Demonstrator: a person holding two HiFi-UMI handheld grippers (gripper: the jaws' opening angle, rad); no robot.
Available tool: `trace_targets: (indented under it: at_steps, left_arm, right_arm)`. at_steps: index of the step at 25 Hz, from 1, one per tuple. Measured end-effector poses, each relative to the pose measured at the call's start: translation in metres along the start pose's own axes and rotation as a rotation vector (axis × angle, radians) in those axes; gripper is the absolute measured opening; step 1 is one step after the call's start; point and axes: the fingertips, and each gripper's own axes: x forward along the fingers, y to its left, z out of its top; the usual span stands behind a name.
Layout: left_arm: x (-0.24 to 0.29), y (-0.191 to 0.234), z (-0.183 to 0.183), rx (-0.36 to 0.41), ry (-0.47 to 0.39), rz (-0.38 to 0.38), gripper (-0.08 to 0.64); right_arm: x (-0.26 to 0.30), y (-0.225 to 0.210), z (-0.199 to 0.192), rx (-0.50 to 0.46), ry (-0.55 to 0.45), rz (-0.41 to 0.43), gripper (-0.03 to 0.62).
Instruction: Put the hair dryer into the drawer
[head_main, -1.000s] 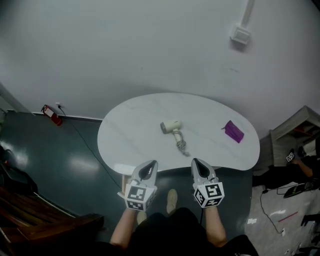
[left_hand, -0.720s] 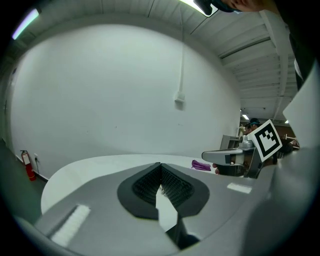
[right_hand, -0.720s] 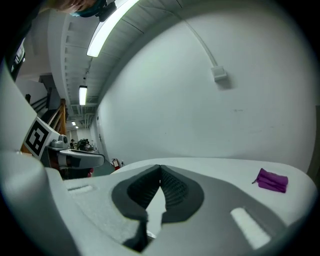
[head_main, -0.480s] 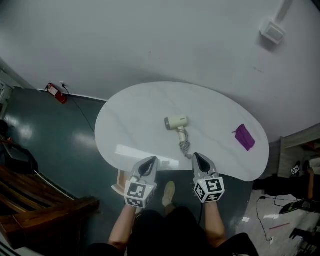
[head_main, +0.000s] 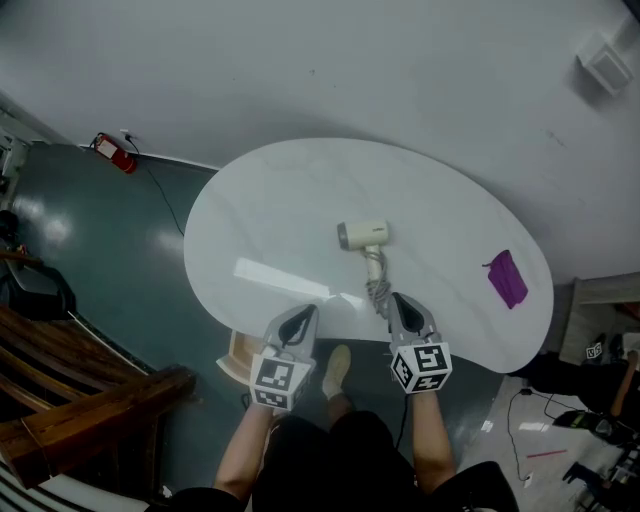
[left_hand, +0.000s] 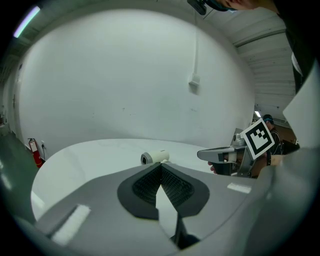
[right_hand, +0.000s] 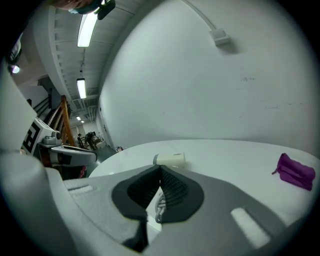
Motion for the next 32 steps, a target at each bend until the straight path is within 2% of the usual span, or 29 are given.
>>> trace_targets:
  at_steps: [6,14,18,28,32]
  left_arm:
    - [0.010,0.013,-0.019,-0.027,0.034,0.027,0.005]
    - [0.017,0.019,-0.020,-0.052,0.038,0.040,0.005]
    - [0.018,0.019,-0.020,-0.058,0.042,0.042,0.005]
    - [0.013,0.036,-0.033,-0.091,0.073,0.095,0.005]
    - [0.012,0.045,-0.038,-0.113,0.085,0.123,0.005]
  right_arm:
    - [0.027,-0.007,-0.013,0.012,0.046,0.027,0.002]
    - [0.055,-0.014,-0.019,0.017,0.122,0.037,0.011]
    - [0.068,-0.020,-0.021,0.006,0.151,0.033,0.042]
    - [0.112,-0.030,-0.036,-0.043,0.257,0.023,0.217]
    - [0.128,-0.034,-0.045,-0.053,0.314,0.020,0.245]
